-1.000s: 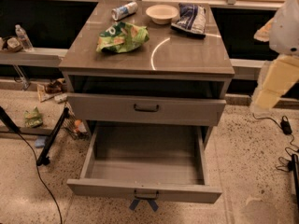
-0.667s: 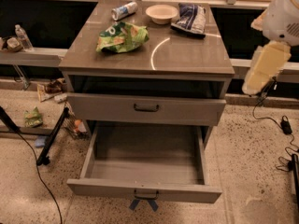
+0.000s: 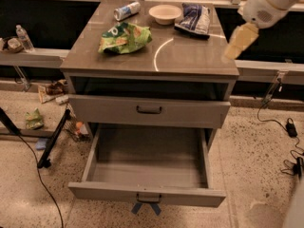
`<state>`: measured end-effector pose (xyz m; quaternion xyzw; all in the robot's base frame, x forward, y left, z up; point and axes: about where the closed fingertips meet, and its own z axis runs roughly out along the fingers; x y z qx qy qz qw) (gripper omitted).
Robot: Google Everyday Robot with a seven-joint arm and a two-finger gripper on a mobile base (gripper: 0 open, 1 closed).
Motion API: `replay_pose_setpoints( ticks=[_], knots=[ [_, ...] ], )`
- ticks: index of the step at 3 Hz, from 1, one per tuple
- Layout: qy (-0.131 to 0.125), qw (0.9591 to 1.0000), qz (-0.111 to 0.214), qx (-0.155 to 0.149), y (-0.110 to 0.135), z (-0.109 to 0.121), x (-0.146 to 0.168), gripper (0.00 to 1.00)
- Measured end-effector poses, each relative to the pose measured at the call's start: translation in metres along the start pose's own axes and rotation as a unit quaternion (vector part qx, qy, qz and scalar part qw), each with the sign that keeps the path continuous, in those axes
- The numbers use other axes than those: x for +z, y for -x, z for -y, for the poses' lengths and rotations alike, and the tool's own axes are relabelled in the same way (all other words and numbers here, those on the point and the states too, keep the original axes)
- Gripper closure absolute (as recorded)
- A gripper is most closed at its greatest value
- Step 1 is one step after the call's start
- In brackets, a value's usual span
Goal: Place green rice chip bag into middle drawer
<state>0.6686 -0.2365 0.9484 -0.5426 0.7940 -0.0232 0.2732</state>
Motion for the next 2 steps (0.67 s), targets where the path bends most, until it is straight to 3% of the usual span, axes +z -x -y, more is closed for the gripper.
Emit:
replay_pose_setpoints(
  ticks=[1, 2],
  knots=[
    [-0.027, 0.9985, 0.049, 0.002, 0.041, 0.037, 0.016, 0.0],
    [-0.038, 0.9974, 0.061, 0.002, 0.049, 0.048, 0.012, 0.0]
  ],
)
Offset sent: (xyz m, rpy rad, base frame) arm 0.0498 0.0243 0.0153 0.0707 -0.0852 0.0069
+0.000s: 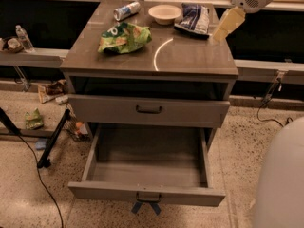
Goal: Place green rice chip bag into middle drawer
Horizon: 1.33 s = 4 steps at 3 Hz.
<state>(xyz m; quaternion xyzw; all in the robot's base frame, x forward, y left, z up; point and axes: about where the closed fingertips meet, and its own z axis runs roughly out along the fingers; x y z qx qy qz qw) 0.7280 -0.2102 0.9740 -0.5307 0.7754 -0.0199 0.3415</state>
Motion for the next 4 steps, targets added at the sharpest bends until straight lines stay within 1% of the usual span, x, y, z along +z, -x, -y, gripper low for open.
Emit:
replay_pose_setpoints(
  ticks=[1, 2, 3, 4],
  knots=[
    [0.01, 0.9998, 0.004, 0.015, 0.001, -0.004, 0.0, 0.0],
    [0.06, 0.9937, 0.078, 0.054, 0.054, -0.036, 0.008, 0.0],
    [0.097, 0.9827, 0.132, 0.086, 0.097, -0.062, 0.021, 0.0],
    [0.136, 0.9726, 0.166, 0.089, 0.144, -0.092, 0.045, 0.0]
  ],
)
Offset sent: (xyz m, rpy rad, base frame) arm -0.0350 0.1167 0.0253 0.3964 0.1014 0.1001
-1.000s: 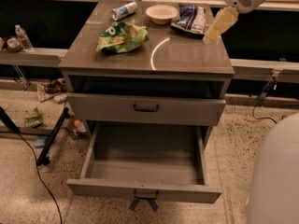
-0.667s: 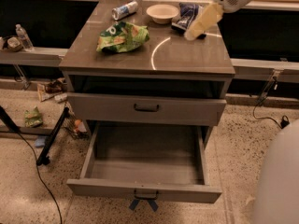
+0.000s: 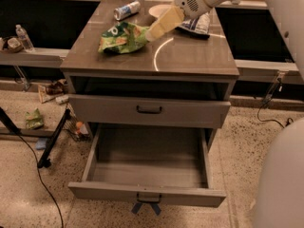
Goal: Place green rice chip bag into middle drawer
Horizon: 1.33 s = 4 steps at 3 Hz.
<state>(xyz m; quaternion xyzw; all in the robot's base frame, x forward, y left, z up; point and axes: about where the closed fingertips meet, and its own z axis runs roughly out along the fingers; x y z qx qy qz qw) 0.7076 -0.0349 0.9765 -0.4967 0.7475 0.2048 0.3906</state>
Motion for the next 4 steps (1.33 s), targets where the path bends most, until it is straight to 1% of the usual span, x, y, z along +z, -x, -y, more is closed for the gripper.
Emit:
replay_pose_setpoints(
  ticks=[1, 2, 3, 4],
  knots=[
    [0.018, 0.9998, 0.004, -0.002, 0.026, -0.022, 0.045, 0.0],
    [0.019, 0.9998, 0.004, -0.002, 0.028, -0.023, 0.048, 0.0],
    [0.021, 0.9997, 0.012, 0.004, 0.022, -0.009, 0.069, 0.0],
    [0.02, 0.9993, 0.027, 0.014, 0.012, 0.023, 0.109, 0.0]
  ],
)
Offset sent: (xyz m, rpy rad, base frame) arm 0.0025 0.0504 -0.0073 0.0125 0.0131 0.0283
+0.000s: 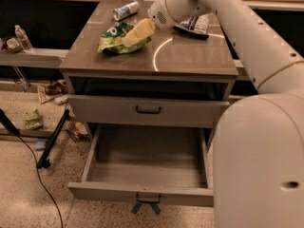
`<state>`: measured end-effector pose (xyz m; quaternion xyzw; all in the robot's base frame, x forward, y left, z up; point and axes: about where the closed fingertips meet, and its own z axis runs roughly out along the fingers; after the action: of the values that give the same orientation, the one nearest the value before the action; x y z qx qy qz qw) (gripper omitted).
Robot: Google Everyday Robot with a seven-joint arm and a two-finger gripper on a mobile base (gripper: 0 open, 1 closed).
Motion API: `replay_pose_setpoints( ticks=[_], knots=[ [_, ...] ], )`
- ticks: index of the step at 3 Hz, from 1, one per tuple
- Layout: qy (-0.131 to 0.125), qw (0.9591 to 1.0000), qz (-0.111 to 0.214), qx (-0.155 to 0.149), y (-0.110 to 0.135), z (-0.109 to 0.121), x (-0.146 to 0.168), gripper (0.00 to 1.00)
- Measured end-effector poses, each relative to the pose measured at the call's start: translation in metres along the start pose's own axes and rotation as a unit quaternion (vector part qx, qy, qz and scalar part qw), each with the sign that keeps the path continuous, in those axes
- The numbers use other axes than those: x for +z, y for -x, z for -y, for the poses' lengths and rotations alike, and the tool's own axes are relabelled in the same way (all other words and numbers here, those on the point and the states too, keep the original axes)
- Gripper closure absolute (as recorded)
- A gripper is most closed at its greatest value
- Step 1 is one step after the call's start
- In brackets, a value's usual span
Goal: Place green rice chip bag into middle drawer
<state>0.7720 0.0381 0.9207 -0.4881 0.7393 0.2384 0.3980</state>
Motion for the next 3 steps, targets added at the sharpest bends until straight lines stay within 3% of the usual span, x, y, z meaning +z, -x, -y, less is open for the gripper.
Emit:
replay_pose_setpoints(
  ticks=[1, 2, 3],
  knots=[
    [0.001, 0.9999, 0.017, -0.001, 0.0, 0.024, 0.032, 0.0],
    [-0.002, 0.9994, 0.027, -0.022, 0.004, 0.036, 0.063, 0.13],
    [0.011, 0.9983, 0.046, -0.033, 0.006, 0.038, 0.088, 0.38]
  ],
)
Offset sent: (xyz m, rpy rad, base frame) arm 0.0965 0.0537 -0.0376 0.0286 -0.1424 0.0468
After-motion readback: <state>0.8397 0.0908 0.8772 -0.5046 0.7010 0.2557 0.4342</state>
